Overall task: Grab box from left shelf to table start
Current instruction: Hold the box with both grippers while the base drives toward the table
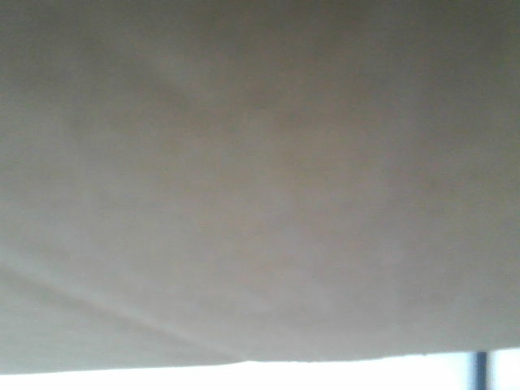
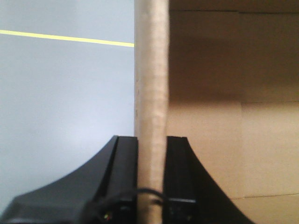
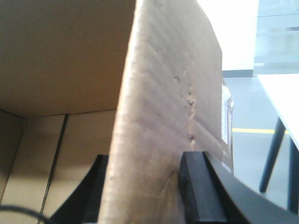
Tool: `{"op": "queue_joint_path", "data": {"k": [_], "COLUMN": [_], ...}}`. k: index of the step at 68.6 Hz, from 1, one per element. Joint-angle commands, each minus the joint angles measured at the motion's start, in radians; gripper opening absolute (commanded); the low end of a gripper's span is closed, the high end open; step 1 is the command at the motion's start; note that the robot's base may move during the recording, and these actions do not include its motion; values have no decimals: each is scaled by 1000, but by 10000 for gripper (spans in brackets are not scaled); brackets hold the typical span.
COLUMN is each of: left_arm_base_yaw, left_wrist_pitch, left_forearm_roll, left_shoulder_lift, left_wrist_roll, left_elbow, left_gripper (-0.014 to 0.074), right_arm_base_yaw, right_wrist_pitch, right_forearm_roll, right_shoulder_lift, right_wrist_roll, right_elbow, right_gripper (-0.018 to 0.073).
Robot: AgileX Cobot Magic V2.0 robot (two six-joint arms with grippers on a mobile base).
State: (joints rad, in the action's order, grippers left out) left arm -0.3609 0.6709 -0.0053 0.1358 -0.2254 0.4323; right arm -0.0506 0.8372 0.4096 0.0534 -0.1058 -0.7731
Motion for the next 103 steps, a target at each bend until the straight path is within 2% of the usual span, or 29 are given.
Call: {"op": "queue_joint_path", "data": {"k": [1,103], "left_arm_base_yaw": [-1,-1], "left_wrist_pitch": [-2,-2], "left_forearm_roll": [44,44], "left_shoulder_lift": [13,13], "left_wrist_roll": [7,7], "left_elbow": [12,12], "left_gripper": [-99,-99], "right_arm_base_yaw": [0,0], "right_wrist_pitch": [-131,-131], "right_forearm_roll": [23,23], "right_shoulder_lift": [16,16], "right_wrist_roll": [11,11], "right_elbow": [-31,-28], "right_gripper": [57,57]}}
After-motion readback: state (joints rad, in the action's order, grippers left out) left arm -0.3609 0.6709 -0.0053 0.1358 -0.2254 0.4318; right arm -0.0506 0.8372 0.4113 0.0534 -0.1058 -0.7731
